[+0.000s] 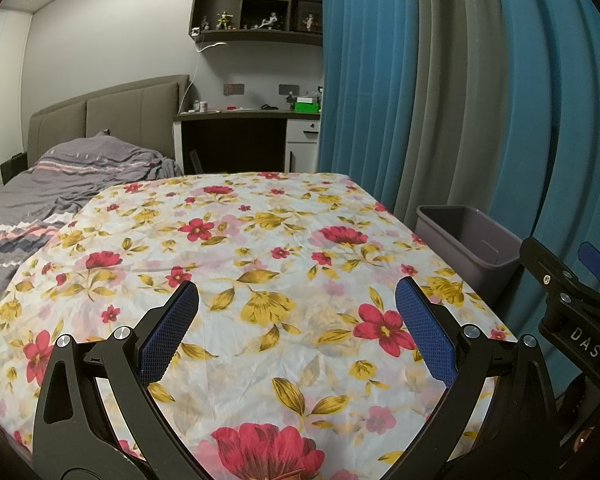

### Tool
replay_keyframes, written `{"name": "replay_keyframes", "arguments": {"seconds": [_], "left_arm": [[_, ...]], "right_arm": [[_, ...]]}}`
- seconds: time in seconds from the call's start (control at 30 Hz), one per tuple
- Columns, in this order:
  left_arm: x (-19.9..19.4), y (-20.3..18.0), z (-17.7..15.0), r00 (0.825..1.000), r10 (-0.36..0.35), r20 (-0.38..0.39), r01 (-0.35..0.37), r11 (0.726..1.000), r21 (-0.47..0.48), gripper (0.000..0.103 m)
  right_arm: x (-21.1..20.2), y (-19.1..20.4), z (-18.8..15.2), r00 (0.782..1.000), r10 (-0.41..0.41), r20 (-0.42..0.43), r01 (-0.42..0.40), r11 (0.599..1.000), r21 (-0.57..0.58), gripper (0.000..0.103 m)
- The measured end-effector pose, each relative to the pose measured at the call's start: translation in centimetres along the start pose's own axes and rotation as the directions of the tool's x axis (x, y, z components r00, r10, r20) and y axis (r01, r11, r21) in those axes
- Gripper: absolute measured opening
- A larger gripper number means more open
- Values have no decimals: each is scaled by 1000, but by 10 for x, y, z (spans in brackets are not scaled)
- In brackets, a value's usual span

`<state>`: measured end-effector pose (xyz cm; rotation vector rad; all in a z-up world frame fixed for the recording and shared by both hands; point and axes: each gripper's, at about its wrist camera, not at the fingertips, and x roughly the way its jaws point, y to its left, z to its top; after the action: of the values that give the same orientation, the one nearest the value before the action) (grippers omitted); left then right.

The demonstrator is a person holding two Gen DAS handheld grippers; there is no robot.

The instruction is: Collect trash

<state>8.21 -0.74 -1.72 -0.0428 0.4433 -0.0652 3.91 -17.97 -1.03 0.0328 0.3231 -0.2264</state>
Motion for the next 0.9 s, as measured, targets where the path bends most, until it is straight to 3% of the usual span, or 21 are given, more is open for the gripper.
{"name": "replay_keyframes", "arguments": {"seconds": [0.83, 0.9], "left_arm": [[-3, -1, 4, 999, -42, -2, 42, 999, 7, 97], [-3, -1, 4, 999, -44, -3, 44, 999, 10, 93]], "right_arm": [[0, 0, 0, 1000, 1, 1, -1, 1000, -1, 98], [0, 0, 0, 1000, 2, -1, -2, 1000, 1, 98]]}}
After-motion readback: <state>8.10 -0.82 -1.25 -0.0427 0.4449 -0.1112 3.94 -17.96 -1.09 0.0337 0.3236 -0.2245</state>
